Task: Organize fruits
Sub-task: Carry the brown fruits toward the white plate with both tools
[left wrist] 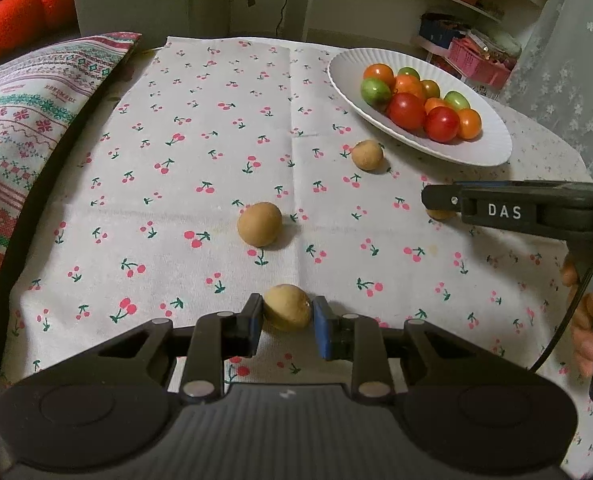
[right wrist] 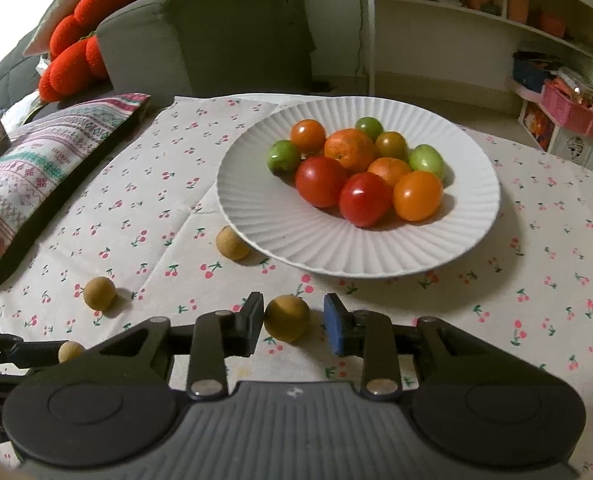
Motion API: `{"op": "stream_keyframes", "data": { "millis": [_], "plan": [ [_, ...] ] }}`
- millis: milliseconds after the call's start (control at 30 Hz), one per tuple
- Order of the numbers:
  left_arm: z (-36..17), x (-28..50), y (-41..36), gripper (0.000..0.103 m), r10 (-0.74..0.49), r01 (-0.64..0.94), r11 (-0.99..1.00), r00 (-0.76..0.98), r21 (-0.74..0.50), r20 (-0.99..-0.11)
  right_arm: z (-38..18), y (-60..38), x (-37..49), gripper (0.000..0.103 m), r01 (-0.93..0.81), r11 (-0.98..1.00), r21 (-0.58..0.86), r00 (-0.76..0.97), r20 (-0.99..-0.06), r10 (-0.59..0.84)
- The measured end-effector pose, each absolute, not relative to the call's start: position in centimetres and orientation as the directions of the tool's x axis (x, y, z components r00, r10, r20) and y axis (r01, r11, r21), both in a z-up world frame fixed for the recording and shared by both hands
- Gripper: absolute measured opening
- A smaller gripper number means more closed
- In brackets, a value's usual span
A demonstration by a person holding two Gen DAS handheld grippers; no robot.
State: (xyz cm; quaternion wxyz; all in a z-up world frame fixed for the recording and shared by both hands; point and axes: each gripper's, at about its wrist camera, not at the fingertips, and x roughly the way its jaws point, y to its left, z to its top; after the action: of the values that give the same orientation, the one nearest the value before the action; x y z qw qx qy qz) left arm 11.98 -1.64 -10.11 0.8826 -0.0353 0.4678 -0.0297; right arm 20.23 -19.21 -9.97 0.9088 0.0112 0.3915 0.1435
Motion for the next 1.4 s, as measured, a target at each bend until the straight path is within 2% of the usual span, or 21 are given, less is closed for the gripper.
{"op": "stream_keyframes", "data": {
  "millis": [133, 667, 1100, 1400],
  "plan": [
    [-10.1, 11.9, -1.6, 0.000, -0.085, 0.022, 0.996, 0.561, -0.088, -0.823, -10.0, -19.0, 20.1, 0.023, -0.271, 0.955, 0.122, 0.644, -0.714, 0.274],
    [-9.7, 12.0, -1.3, 0.000, -0.086, 0.000, 0.995, 0.571, -0.105, -0.816, -9.0, -17.3, 18.8, 0.023, -0.368, 0.929, 0.051, 0.647, -0.703, 0.295],
    [-7.4, 12.2, 0.3, 0.000, -0.136, -0.027, 0.980, 0.633, -0.197, -0.763, -7.3, -16.7, 18.0, 0.023, -0.414, 0.907, 0.082, 0.644, -0.678, 0.355],
    [-5.5, 12.4, 0.6, 0.000, -0.161, -0.020, 0.970, 0.687, -0.240, -0.709, -3.7, -19.6, 18.2, 0.023, -0.375, 0.915, 0.148, 0.699, -0.603, 0.384]
  ]
}}
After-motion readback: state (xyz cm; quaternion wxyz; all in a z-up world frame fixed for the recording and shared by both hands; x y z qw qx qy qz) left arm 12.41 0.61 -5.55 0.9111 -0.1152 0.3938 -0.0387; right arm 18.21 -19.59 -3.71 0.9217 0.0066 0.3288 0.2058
